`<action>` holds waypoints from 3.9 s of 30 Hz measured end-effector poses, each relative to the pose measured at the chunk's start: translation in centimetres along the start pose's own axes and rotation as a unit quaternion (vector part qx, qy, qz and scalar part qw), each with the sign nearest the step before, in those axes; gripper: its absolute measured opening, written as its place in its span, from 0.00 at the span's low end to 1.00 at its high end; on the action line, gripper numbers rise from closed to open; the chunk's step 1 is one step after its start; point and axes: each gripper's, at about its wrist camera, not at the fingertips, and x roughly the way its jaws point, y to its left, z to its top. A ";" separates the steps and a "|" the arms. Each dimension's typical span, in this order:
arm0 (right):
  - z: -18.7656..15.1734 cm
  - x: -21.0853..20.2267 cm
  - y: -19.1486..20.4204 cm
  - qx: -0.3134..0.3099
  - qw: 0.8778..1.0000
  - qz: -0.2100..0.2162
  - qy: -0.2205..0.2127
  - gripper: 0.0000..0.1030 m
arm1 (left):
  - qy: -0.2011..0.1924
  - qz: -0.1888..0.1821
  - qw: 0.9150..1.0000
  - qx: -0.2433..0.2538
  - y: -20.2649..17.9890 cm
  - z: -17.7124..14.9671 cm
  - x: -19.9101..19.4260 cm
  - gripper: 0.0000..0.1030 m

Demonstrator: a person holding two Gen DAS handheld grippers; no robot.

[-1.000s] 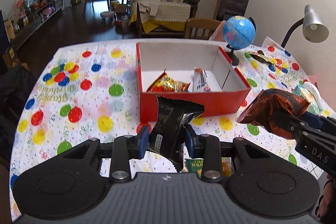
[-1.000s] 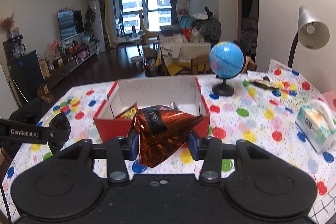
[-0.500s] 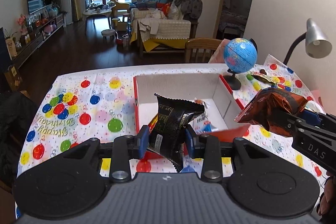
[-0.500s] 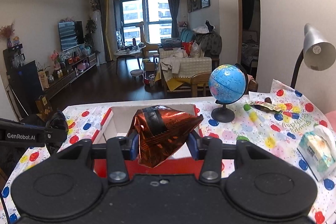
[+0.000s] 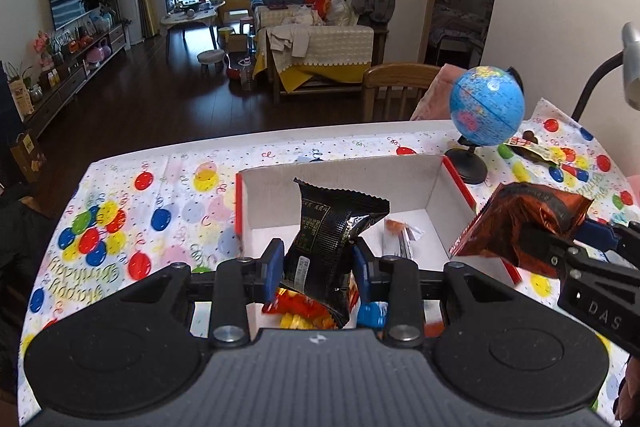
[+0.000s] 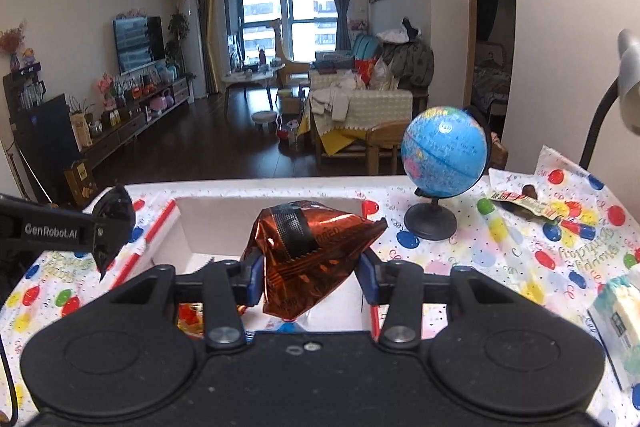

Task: Organize snacks
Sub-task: 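Carry the dark chocolate pack and copper-foil bag over the red box with both grippers, then open both grippers to drop the two snacks into the red box, then withdraw both grippers from the box toward the remaining snacks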

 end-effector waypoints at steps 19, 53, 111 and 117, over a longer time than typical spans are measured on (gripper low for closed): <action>0.2 9.1 0.8 -0.029 0.996 0.059 0.054 0.43 | 0.065 0.057 0.996 0.025 -1.2 1.4 11.2 0.35; -0.5 9.8 0.6 -0.022 0.988 0.101 0.115 0.70 | 0.100 0.065 0.993 -0.007 -0.3 -0.1 10.1 0.51; -11.9 -8.3 3.1 0.056 0.995 0.009 0.082 0.98 | 0.087 -0.031 0.995 -0.035 2.6 -14.5 -6.2 0.69; -14.6 -7.8 2.4 0.054 0.992 -0.005 0.110 0.95 | 0.116 -0.017 0.992 -0.039 2.4 -16.8 -4.7 0.69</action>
